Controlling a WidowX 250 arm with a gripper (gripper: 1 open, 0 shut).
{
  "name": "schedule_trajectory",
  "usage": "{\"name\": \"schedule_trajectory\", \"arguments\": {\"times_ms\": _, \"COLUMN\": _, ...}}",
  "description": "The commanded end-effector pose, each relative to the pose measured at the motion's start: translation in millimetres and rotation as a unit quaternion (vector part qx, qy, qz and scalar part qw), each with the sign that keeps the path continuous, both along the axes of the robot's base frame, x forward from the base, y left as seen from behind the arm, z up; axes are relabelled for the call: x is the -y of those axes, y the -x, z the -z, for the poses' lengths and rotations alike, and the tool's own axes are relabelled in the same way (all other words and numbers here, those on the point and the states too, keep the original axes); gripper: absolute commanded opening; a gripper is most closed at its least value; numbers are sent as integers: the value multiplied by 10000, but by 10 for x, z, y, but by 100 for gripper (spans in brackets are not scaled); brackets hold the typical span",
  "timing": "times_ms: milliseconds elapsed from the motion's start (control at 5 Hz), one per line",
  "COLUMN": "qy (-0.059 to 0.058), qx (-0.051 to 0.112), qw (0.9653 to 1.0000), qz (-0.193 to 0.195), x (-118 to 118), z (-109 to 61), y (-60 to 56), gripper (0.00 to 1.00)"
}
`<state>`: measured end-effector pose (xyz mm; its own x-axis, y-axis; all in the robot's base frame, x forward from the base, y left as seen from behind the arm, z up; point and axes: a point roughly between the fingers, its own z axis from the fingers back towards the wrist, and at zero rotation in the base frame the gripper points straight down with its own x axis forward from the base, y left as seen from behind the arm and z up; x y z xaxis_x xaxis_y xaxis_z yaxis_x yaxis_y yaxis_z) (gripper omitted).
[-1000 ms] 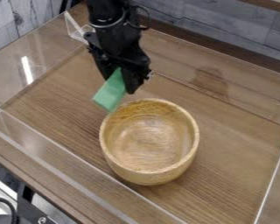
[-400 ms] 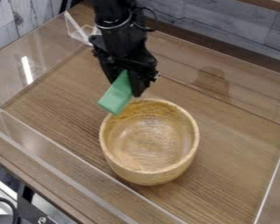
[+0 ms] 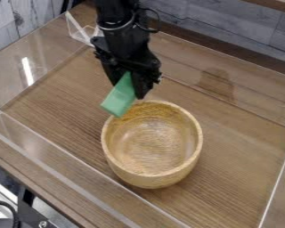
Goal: Move green stick from inside the wooden bowl to the table next to it
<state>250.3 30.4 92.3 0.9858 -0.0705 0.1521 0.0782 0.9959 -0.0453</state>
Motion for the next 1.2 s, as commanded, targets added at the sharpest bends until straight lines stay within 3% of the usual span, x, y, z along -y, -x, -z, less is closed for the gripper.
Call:
{"name": "schedule_trajectory", "arguments": {"times_ms": 0, "qy": -39, "qx": 262, "qw": 9996, "qz": -70, "x": -13, "z": -115, "y": -110, "gripper": 0}}
{"name": "schedule_trajectory", "arguments": {"times_ms": 1000, "qy": 0, "qx": 134, "qw": 9996, "qz": -231, "x": -24, "z": -8, "y": -110, "gripper": 0}}
